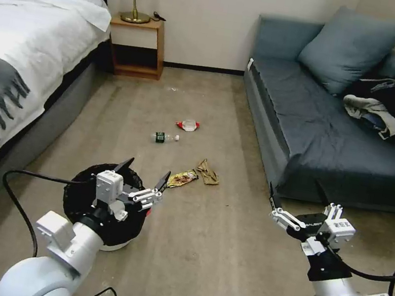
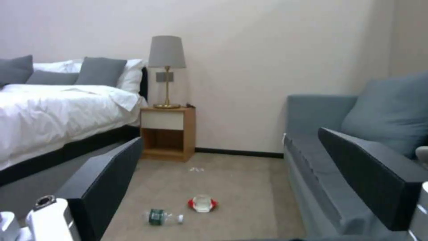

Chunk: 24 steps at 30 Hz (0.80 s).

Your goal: Pick up the trash bin, then pick up the garbage on the floor and place it into the trash bin.

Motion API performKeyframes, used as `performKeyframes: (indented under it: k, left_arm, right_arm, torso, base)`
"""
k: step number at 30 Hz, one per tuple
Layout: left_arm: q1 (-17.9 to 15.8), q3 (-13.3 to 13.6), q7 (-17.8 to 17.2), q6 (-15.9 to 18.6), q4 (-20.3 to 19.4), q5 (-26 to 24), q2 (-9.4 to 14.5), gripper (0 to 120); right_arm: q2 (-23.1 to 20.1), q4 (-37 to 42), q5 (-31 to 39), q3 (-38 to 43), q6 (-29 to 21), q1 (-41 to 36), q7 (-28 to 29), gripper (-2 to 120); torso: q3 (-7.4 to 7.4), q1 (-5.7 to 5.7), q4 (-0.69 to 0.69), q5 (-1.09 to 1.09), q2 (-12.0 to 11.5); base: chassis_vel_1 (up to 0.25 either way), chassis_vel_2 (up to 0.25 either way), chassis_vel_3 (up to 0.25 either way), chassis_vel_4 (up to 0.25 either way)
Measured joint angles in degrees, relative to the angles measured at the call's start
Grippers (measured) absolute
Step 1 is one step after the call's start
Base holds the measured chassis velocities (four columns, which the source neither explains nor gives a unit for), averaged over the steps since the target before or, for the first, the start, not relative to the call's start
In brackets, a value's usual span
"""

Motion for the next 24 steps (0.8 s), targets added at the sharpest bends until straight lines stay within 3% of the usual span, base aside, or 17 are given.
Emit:
performKeyframes:
  k: [3, 7, 11, 13, 17, 19, 24]
  left_arm:
    - [0.1, -0.7, -2.2, 1.8, 0.0, -0.3, 0.1, 100]
    - [-0.2, -2.9, -6.0, 6.5, -0.7, -2.5, 0.7, 100]
    - [-1.4, -4.8, -8.1, 7.5, 0.0, -5.1, 1.6, 100]
    - [-3.6, -6.1, -11.3, 8.8, 1.7, -7.7, 2.4, 100]
    - [-5.6, -7.4, -13.1, 10.4, 4.1, -10.5, 3.6, 100]
    - [-8.6, -8.8, -15.1, 12.1, 7.8, -14.6, 5.6, 100]
    - [-12.7, -10.3, -17.7, 16.0, 11.7, -21.5, 7.6, 100]
  right_arm:
    - [-0.4, -0.4, 0.0, -0.3, -0.1, 0.5, 0.0, 100]
    - [-0.9, -1.0, 0.0, -0.9, -0.3, 1.3, -0.1, 100]
    - [-1.3, -1.9, 0.0, -1.5, -0.4, 2.0, -0.1, 100]
    - [-1.5, -2.5, 0.0, -1.9, -0.4, 2.6, -0.1, 100]
    - [-1.6, -2.9, 0.0, -2.3, -0.4, 2.9, -0.1, 100]
    - [-1.9, -3.6, 0.2, -2.8, -0.3, 3.7, -0.1, 100]
    - [-2.0, -4.8, 0.3, -3.5, -0.3, 4.5, -0.1, 100]
  torso:
    - [0.00, 0.00, 0.00, 0.01, 0.0]
    - [0.00, 0.00, 0.00, 0.01, 0.0]
    - [0.00, 0.00, 0.00, 0.01, 0.0]
    - [0.00, 0.00, 0.01, 0.00, 0.0]
    - [0.00, 0.00, 0.00, 0.00, 0.0]
    - [0.00, 0.00, 0.00, -0.01, 0.0]
    - [0.00, 0.00, 0.00, 0.01, 0.0]
  base:
    - [0.000, 0.000, 0.000, 0.000]
    - [0.000, 0.000, 0.000, 0.000]
    - [0.000, 0.000, 0.000, 0.000]
    - [0.000, 0.000, 0.000, 0.000]
    - [0.000, 0.000, 0.000, 0.000]
    - [0.000, 0.000, 0.000, 0.000]
    - [0.000, 0.000, 0.000, 0.000]
